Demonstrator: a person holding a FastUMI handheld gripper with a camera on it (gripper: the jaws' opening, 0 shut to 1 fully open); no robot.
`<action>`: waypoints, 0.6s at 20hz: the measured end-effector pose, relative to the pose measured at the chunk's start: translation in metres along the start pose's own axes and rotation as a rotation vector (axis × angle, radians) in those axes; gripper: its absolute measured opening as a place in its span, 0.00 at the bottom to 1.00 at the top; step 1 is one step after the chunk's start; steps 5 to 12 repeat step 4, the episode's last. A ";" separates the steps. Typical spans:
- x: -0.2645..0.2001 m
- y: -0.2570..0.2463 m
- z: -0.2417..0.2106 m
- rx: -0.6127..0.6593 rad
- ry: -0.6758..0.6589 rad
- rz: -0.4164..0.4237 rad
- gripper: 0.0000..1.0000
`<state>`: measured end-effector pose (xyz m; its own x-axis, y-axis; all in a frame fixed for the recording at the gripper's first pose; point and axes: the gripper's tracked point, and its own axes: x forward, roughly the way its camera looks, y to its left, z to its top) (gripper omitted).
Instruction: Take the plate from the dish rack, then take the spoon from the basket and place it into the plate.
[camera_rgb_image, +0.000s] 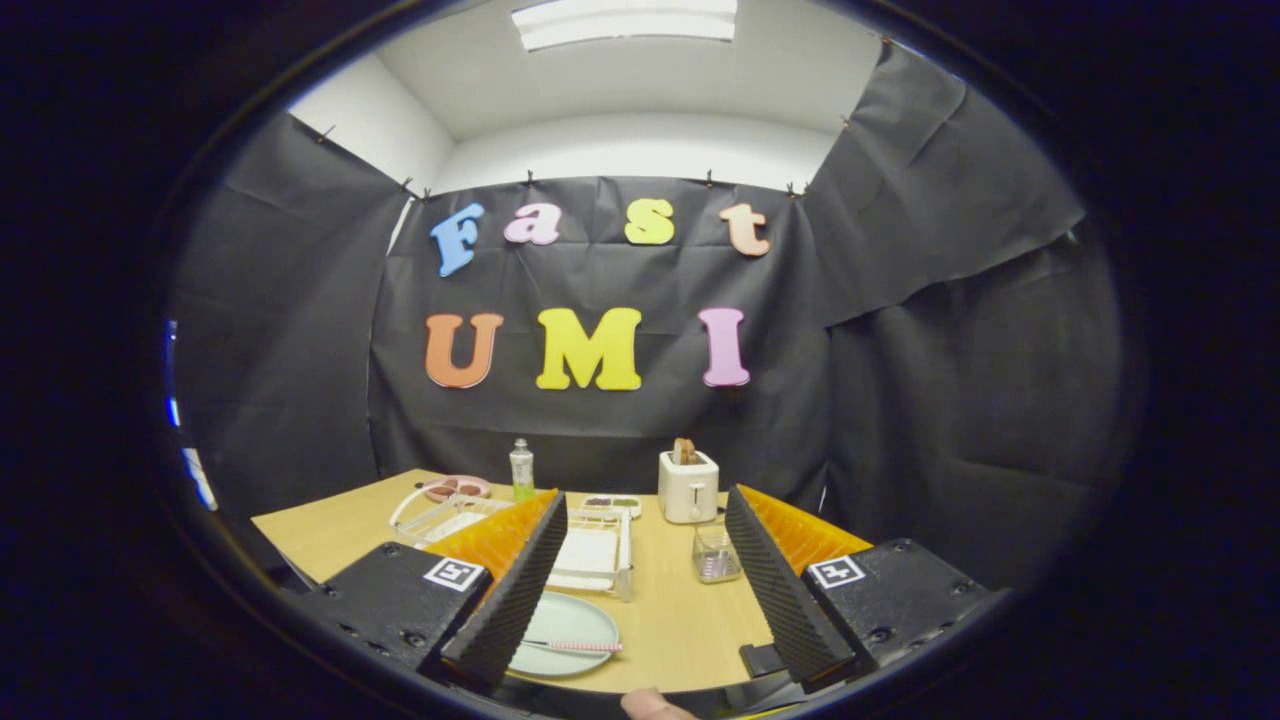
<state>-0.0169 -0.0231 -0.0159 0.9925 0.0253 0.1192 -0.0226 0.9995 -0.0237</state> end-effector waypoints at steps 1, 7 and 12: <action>0.002 0.001 -0.003 0.005 0.010 0.003 1.00; 0.006 0.002 -0.007 -0.007 0.021 0.000 1.00; 0.006 0.002 -0.007 -0.007 0.021 0.000 1.00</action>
